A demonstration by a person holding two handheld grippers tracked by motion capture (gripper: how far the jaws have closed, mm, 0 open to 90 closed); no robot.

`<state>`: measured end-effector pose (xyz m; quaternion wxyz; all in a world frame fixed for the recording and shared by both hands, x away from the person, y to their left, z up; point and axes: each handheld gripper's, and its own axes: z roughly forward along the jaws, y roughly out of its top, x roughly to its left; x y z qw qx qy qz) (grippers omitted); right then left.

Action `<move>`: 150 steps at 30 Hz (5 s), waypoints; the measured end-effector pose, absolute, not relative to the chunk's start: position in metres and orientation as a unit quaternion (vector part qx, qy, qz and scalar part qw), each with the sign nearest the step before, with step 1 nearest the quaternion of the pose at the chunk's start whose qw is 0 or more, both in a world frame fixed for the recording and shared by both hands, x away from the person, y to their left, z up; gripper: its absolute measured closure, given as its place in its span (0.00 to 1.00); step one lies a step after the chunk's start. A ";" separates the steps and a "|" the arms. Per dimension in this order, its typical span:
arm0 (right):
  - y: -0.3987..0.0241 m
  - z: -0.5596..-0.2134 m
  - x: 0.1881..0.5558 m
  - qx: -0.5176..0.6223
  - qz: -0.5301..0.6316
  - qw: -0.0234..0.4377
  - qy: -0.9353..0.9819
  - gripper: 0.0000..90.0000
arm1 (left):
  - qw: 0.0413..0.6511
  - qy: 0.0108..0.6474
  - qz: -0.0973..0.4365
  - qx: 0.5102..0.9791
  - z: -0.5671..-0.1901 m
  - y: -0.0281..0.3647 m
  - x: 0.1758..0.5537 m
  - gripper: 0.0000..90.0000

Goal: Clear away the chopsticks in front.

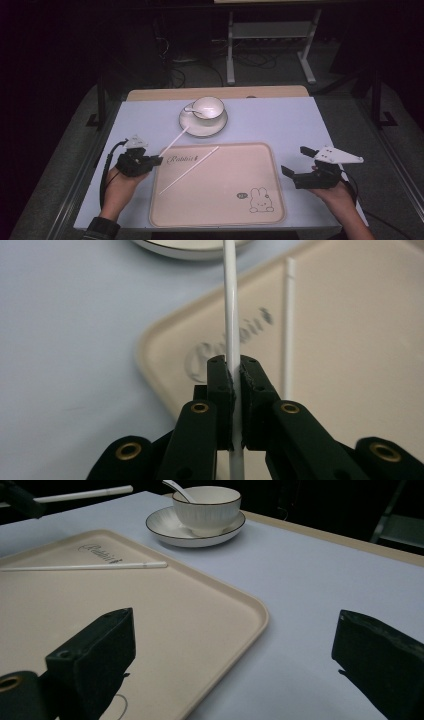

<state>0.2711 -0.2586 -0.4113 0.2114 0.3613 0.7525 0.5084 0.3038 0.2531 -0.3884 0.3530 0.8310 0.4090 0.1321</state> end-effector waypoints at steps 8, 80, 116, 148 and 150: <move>-0.258 -0.411 0.271 0.360 0.508 0.212 0.753 0.04 | 0.349 0.375 0.107 0.852 -0.400 0.215 0.297 0.94; -0.259 -0.412 0.271 0.360 0.508 0.207 0.754 0.04 | 0.345 0.297 0.053 0.889 -0.440 0.099 0.402 0.99; -0.259 -0.412 0.271 0.358 0.509 0.207 0.755 0.05 | 0.318 0.346 0.055 0.881 -0.435 0.177 0.389 0.99; -0.258 -0.411 0.271 0.357 0.510 0.209 0.754 0.05 | 0.307 0.360 0.051 0.880 -0.432 0.225 0.334 0.98; -0.258 -0.411 0.271 0.358 0.510 0.209 0.754 0.05 | 0.305 0.360 0.053 0.880 -0.431 0.227 0.331 0.98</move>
